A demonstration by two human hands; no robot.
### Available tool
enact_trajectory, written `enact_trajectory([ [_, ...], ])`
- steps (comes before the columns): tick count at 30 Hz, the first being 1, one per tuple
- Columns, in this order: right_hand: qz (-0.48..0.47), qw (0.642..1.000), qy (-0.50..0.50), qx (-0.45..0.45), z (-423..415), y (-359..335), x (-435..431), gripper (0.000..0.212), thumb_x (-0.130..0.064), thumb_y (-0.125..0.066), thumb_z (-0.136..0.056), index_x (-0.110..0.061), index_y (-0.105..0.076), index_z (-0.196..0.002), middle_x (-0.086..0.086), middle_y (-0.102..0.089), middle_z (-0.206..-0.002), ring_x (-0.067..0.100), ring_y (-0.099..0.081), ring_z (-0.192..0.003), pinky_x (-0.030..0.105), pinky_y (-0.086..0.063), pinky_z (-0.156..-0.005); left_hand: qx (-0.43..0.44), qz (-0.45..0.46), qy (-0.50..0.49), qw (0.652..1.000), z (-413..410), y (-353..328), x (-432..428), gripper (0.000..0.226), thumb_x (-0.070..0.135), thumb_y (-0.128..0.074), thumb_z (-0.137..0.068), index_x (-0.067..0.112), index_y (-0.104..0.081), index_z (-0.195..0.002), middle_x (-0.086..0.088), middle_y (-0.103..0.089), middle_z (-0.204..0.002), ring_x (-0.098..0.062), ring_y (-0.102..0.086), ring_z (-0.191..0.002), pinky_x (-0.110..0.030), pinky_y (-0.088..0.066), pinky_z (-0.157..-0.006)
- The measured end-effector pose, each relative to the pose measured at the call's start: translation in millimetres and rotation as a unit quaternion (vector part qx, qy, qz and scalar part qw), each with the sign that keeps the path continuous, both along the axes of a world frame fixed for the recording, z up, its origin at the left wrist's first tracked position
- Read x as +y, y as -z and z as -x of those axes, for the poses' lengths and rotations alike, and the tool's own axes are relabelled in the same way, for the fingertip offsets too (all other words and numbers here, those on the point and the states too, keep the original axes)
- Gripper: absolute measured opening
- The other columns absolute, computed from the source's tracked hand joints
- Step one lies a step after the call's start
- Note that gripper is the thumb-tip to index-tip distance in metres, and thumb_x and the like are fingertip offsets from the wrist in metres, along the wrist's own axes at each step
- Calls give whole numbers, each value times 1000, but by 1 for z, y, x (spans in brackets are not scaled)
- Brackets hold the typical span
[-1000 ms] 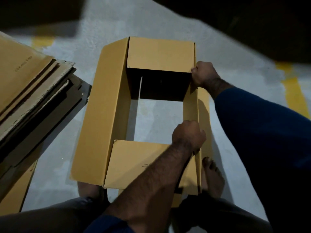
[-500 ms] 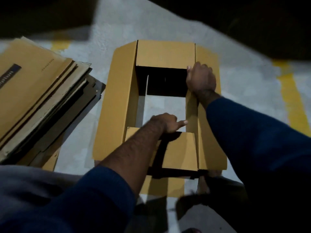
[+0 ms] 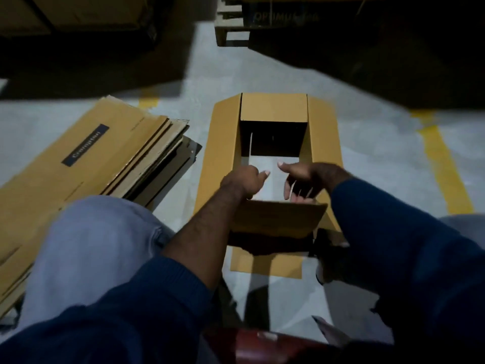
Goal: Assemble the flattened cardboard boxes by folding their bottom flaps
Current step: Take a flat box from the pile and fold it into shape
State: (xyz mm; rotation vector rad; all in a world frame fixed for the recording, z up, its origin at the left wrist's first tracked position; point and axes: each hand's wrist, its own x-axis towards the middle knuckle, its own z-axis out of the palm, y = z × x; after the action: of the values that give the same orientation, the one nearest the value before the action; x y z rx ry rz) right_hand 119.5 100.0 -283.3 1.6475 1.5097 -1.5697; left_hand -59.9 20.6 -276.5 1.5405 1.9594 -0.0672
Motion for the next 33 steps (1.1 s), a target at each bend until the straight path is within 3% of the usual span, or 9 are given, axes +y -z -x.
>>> enact_trajectory([
  [2,58,996,-62,-11,-12,-21,-11,69,-68,-45,-99,-5,-73,-107,16,-74,-101,27,-68,-85,33,-55,-69,-15,72,-14,997,5,-13,-13,56,56,-49,-102,6,-69,-87,-12,-72,-86,-24,-64,-69,-36,-55,-73],
  [4,27,990,-131,-44,-16,-20,-32,42,-47,-69,-95,-10,-73,-114,11,-75,-108,25,-70,-92,34,-58,-74,29,119,56,991,10,-12,-25,40,46,-66,-96,8,-69,-81,-12,-75,-97,-20,-63,-69,-34,-53,-71],
  [7,-93,972,-207,-64,-8,14,-79,28,-30,-78,-91,-12,-72,-112,10,-71,-116,19,-65,-87,31,-54,-70,79,114,120,983,5,12,-52,27,30,-76,-90,6,-71,-101,-13,-71,-112,-25,-63,-88,-36,-53,-78],
  [9,-179,955,-222,-84,-1,36,-108,27,-28,-82,-86,-18,-69,-108,5,-67,-114,18,-62,-92,34,-56,-77,73,78,105,989,1,34,-72,32,18,-77,-87,10,-67,-116,-12,-64,-122,-28,-62,-106,-39,-55,-89],
  [13,-257,929,-252,-86,14,64,-126,40,-16,-81,-85,-18,-60,-119,6,-64,-112,22,-63,-97,44,-58,-86,52,36,92,994,-1,77,-89,46,14,-78,-87,13,-62,-129,-12,-59,-131,-31,-58,-119,-40,-51,-98],
  [17,-282,920,-257,-86,21,82,-119,15,-9,-76,-89,-14,-69,-101,5,-71,-94,18,-68,-83,40,-60,-80,37,54,91,994,-7,93,-78,19,6,-71,-89,9,-73,-107,-11,-70,-107,-29,-66,-100,-40,-56,-87],
  [21,-332,893,-278,-120,27,92,-116,13,-9,-68,-91,-17,-68,-102,7,-67,-100,26,-65,-91,40,-58,-82,52,53,97,993,-9,98,-63,16,3,-62,-89,12,-72,-97,-10,-68,-102,-30,-66,-94,-36,-56,-80],
  [29,-323,914,-235,-77,19,96,-112,13,-14,-73,-88,-23,-64,-88,2,-65,-92,21,-61,-84,39,-59,-76,78,49,119,989,-12,103,-57,13,3,-62,-90,10,-66,-99,-12,-64,-104,-30,-63,-97,-36,-48,-73],
  [33,-294,916,-266,-67,-7,97,-112,17,-16,-75,-86,-26,-63,-91,-2,-61,-96,18,-59,-86,38,-57,-78,38,51,146,987,-30,100,-61,9,17,-65,-90,14,-67,-99,-9,-63,-103,-29,-63,-97,-34,-47,-72],
])
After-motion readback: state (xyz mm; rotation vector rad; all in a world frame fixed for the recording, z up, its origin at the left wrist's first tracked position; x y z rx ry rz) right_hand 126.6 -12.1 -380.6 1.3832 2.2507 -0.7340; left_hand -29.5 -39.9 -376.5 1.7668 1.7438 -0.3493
